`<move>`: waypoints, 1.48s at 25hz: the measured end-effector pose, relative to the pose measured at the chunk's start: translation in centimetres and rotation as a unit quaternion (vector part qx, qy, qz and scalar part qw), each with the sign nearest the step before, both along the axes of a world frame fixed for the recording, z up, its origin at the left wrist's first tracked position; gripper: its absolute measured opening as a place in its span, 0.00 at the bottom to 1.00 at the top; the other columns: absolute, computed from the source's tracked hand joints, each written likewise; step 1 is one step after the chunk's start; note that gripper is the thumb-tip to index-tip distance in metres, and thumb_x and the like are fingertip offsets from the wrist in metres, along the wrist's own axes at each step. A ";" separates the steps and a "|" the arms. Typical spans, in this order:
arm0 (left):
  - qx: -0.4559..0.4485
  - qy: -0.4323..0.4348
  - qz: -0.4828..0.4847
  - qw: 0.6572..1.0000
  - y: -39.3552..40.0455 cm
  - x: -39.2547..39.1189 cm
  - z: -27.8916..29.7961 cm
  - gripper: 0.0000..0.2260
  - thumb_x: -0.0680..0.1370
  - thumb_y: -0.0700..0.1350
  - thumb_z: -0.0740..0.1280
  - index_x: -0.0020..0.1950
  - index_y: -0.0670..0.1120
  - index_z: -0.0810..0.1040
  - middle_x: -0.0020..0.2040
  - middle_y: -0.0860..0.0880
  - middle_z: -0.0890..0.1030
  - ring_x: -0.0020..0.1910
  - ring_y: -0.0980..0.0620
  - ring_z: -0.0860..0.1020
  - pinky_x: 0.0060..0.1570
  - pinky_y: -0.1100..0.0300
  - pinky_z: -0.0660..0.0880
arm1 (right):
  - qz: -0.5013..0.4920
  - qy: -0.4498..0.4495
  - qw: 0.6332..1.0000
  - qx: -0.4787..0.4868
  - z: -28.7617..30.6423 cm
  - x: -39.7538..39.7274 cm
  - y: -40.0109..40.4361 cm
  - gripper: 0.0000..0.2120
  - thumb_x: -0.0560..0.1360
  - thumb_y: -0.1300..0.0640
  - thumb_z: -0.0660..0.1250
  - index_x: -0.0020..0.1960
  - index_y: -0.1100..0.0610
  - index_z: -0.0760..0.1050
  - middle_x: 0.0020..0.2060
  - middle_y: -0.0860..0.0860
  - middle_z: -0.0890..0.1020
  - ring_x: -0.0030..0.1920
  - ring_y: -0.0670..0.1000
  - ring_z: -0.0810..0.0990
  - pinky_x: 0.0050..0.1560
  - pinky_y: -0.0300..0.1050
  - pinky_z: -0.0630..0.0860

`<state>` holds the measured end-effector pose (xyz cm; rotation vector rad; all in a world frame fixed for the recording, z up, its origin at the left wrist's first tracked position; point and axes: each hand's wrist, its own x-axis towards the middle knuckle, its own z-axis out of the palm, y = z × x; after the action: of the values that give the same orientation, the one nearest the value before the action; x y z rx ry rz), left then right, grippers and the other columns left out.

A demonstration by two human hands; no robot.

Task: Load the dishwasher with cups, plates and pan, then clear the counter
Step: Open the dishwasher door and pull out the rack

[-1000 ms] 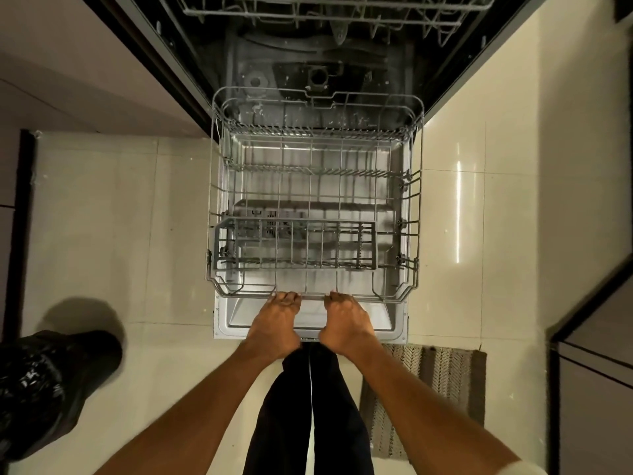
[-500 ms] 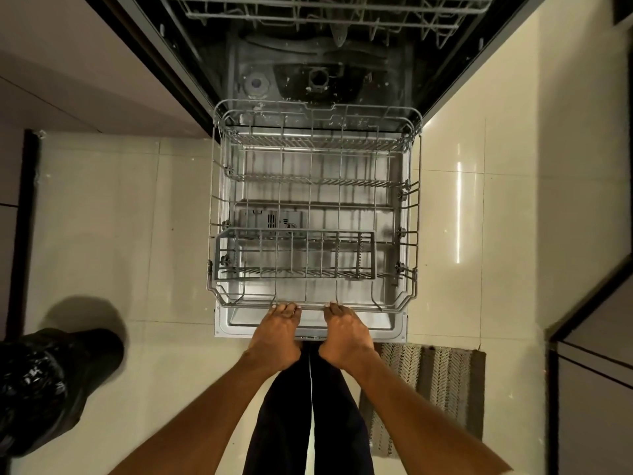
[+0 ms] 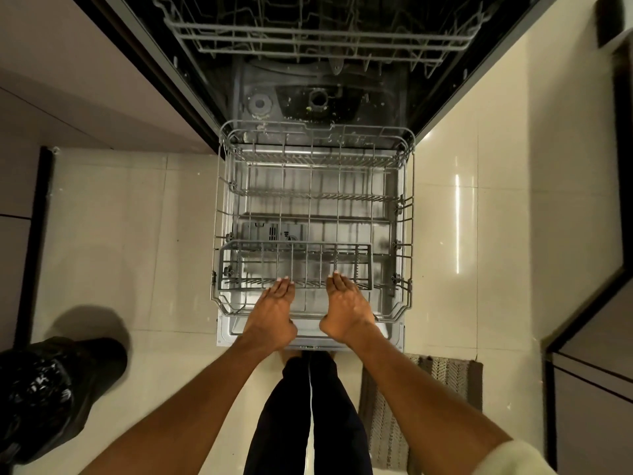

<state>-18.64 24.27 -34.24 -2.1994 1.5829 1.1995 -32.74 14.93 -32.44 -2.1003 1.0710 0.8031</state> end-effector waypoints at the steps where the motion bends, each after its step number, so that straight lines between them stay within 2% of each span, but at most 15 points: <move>1: -0.012 -0.005 0.006 1.000 -1.3 0.6 0.6 0.39 0.74 0.41 0.65 0.81 0.42 0.49 0.82 0.44 0.49 0.81 0.48 0.47 0.79 0.53 0.47 | -0.003 -0.004 1.000 -0.011 0.5 0.5 -1.3 0.44 0.76 0.52 0.66 0.82 0.61 0.42 0.81 0.56 0.47 0.81 0.55 0.46 0.81 0.48 0.46; 5: -0.053 -0.038 0.012 0.998 -8.2 3.7 3.3 0.41 0.76 0.42 0.66 0.81 0.43 0.44 0.82 0.46 0.44 0.80 0.49 0.43 0.79 0.51 0.47 | 0.005 0.001 0.997 -0.075 3.0 3.0 -7.9 0.44 0.79 0.48 0.62 0.81 0.60 0.37 0.81 0.56 0.41 0.81 0.54 0.41 0.81 0.49 0.41; 8: -0.080 -0.064 0.027 0.994 -14.0 6.3 5.8 0.43 0.76 0.43 0.67 0.81 0.45 0.39 0.81 0.47 0.40 0.80 0.50 0.40 0.79 0.51 0.44 | 0.001 -0.018 0.991 -0.136 5.8 5.4 -13.4 0.45 0.78 0.48 0.63 0.81 0.59 0.36 0.81 0.55 0.39 0.81 0.53 0.38 0.78 0.46 0.35; 12: -0.182 -0.092 0.055 0.978 -20.5 8.4 9.0 0.44 0.75 0.41 0.66 0.81 0.44 0.39 0.81 0.47 0.38 0.80 0.51 0.38 0.79 0.51 0.45 | -0.006 -0.085 0.967 -0.242 8.7 7.9 -19.9 0.45 0.76 0.51 0.64 0.82 0.60 0.40 0.81 0.57 0.42 0.81 0.54 0.40 0.78 0.47 0.37; 15: -0.251 -0.099 0.065 0.961 -24.1 9.7 10.9 0.44 0.74 0.39 0.67 0.81 0.43 0.40 0.81 0.46 0.39 0.80 0.49 0.37 0.79 0.50 0.46 | -0.014 -0.165 0.941 -0.296 10.3 9.4 -23.8 0.46 0.72 0.54 0.66 0.82 0.63 0.45 0.81 0.59 0.47 0.81 0.56 0.45 0.81 0.51 0.44; 17: -0.286 -0.111 0.060 0.950 -25.9 10.4 12.0 0.45 0.73 0.39 0.66 0.81 0.43 0.40 0.81 0.45 0.39 0.80 0.48 0.37 0.79 0.49 0.41 | -0.028 -0.209 0.920 -0.331 11.4 10.2 -25.4 0.45 0.71 0.58 0.67 0.81 0.64 0.49 0.81 0.61 0.50 0.81 0.58 0.47 0.81 0.52 0.48; 19: -0.308 -0.120 0.059 0.942 -27.4 11.2 12.6 0.46 0.72 0.39 0.67 0.81 0.42 0.41 0.81 0.44 0.39 0.80 0.47 0.38 0.77 0.52 0.36 | -0.037 -0.209 0.919 -0.332 12.1 10.8 -26.7 0.46 0.72 0.54 0.68 0.81 0.64 0.47 0.81 0.61 0.49 0.81 0.58 0.46 0.81 0.52 0.48; 21: -0.299 -0.123 0.061 0.944 -28.4 12.2 12.8 0.47 0.72 0.40 0.69 0.81 0.42 0.40 0.81 0.43 0.39 0.80 0.46 0.38 0.76 0.54 0.35 | -0.044 -0.175 0.934 -0.309 12.5 11.2 -27.5 0.49 0.74 0.47 0.69 0.82 0.62 0.43 0.81 0.59 0.46 0.81 0.57 0.43 0.81 0.51 0.45; 24: -0.256 -0.131 0.042 0.957 -29.5 13.5 13.1 0.47 0.74 0.46 0.71 0.81 0.41 0.41 0.81 0.43 0.40 0.80 0.46 0.39 0.78 0.51 0.39 | -0.044 -0.154 0.938 -0.308 12.3 11.3 -28.1 0.51 0.74 0.43 0.70 0.82 0.61 0.43 0.82 0.58 0.47 0.81 0.56 0.44 0.81 0.50 0.44; 26: -0.242 -0.135 0.034 0.960 -29.7 13.7 13.3 0.46 0.74 0.48 0.70 0.81 0.41 0.43 0.82 0.43 0.43 0.80 0.46 0.41 0.79 0.50 0.42 | -0.048 -0.164 0.936 -0.309 12.1 11.2 -28.0 0.49 0.73 0.44 0.70 0.82 0.61 0.45 0.81 0.58 0.49 0.81 0.56 0.46 0.81 0.50 0.45; 30: -0.247 -0.129 0.035 0.960 -28.6 13.1 13.9 0.43 0.74 0.45 0.69 0.81 0.41 0.46 0.82 0.42 0.47 0.81 0.46 0.44 0.79 0.51 0.43 | -0.068 -0.159 0.934 -0.312 12.1 11.0 -26.9 0.46 0.73 0.51 0.68 0.82 0.61 0.49 0.81 0.58 0.53 0.81 0.56 0.48 0.81 0.50 0.48; 33: -0.236 -0.160 0.013 0.958 -26.0 11.9 14.0 0.44 0.75 0.46 0.68 0.81 0.42 0.43 0.82 0.43 0.45 0.80 0.46 0.42 0.79 0.52 0.40 | -0.061 -0.116 0.941 -0.311 12.5 10.4 -24.3 0.46 0.73 0.48 0.68 0.82 0.60 0.47 0.81 0.57 0.51 0.81 0.55 0.46 0.81 0.50 0.46; 37: -0.184 -0.131 0.046 0.973 -21.9 10.0 14.3 0.47 0.73 0.41 0.69 0.81 0.47 0.37 0.81 0.49 0.38 0.78 0.52 0.36 0.75 0.54 0.34 | -0.060 -0.071 0.955 -0.280 13.2 8.6 -20.1 0.47 0.74 0.49 0.66 0.82 0.59 0.43 0.82 0.56 0.46 0.81 0.54 0.42 0.81 0.50 0.43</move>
<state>-8.63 2.34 -19.98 -2.5521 1.7141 0.6326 -24.13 -5.18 -19.22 -2.4730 1.4531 0.2951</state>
